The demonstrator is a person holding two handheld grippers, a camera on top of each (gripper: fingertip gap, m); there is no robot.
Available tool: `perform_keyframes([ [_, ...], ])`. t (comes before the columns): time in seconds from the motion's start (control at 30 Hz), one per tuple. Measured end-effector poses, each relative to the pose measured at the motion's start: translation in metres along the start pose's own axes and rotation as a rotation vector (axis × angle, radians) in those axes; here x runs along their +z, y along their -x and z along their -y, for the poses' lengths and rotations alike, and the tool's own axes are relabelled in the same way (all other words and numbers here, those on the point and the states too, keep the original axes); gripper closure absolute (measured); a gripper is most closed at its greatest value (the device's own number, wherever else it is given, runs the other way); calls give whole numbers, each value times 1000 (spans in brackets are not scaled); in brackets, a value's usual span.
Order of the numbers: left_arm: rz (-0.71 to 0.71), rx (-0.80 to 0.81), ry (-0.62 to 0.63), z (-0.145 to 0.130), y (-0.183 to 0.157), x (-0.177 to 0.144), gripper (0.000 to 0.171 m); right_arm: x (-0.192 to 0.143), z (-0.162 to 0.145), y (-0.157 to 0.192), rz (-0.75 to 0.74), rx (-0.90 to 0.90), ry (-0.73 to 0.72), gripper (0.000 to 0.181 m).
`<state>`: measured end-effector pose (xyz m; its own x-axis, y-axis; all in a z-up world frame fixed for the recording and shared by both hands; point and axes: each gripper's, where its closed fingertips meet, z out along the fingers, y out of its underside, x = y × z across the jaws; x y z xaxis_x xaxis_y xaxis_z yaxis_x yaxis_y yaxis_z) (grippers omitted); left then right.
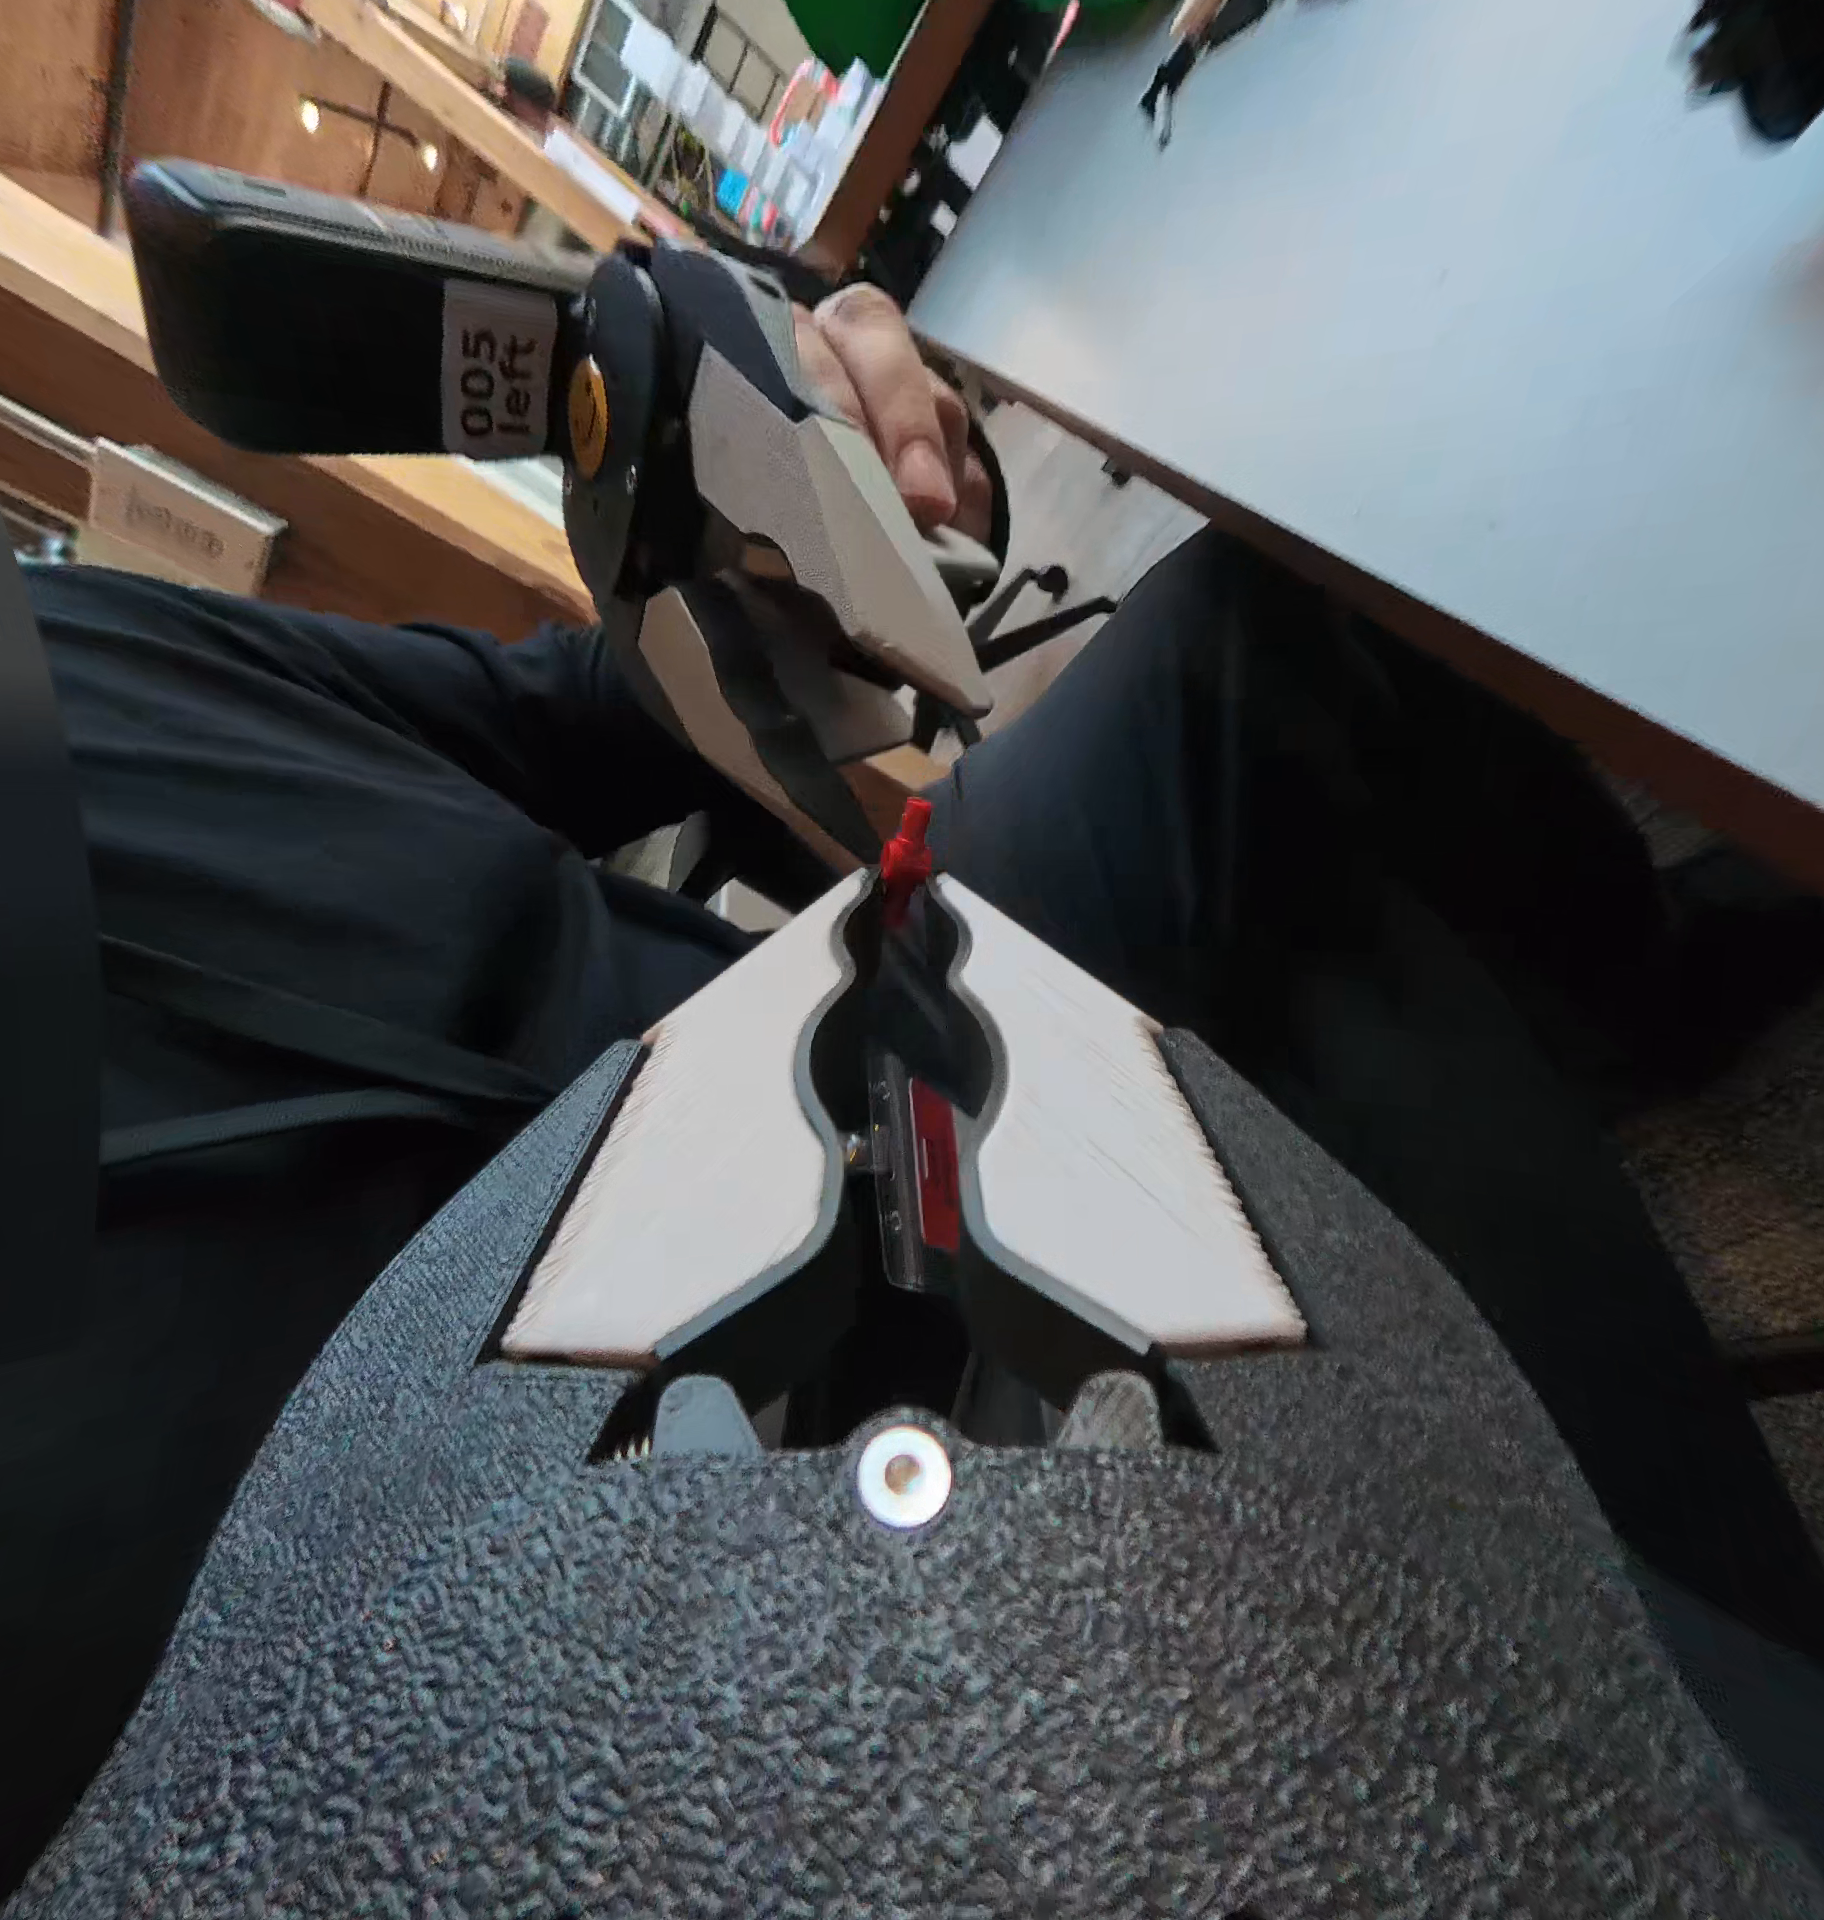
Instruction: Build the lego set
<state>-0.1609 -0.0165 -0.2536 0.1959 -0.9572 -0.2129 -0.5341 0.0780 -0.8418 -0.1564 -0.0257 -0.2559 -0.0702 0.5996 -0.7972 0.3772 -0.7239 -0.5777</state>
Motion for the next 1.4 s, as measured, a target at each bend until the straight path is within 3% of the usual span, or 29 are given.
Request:
perform_keyframes([
  [0.1,-138,85,37,-9,-26,3,147,9,-22,3,45,26,116,176],
  [0.23,-173,226,80,-17,-46,10,151,18,-44,11,108,54,231,176],
  [0.57,-246,262,84,-19,-67,15,168,23,-61,7,105,72,308,176],
  [0.73,-213,251,121,-23,-57,15,168,24,-51,0,12,-47,260,174],
  [0.9,-149,196,42,-12,-39,7,169,19,-37,1,-152,-283,203,171],
  [1.07,-7,310,-41,12,-28,-2,169,0,-20,16,-81,-145,-10,177],
  [1.17,2,331,-39,17,-32,-2,169,-10,-15,25,-72,-133,-101,177],
  [1.4,-95,302,49,4,-47,5,169,0,-27,23,-207,-237,-58,176],
])
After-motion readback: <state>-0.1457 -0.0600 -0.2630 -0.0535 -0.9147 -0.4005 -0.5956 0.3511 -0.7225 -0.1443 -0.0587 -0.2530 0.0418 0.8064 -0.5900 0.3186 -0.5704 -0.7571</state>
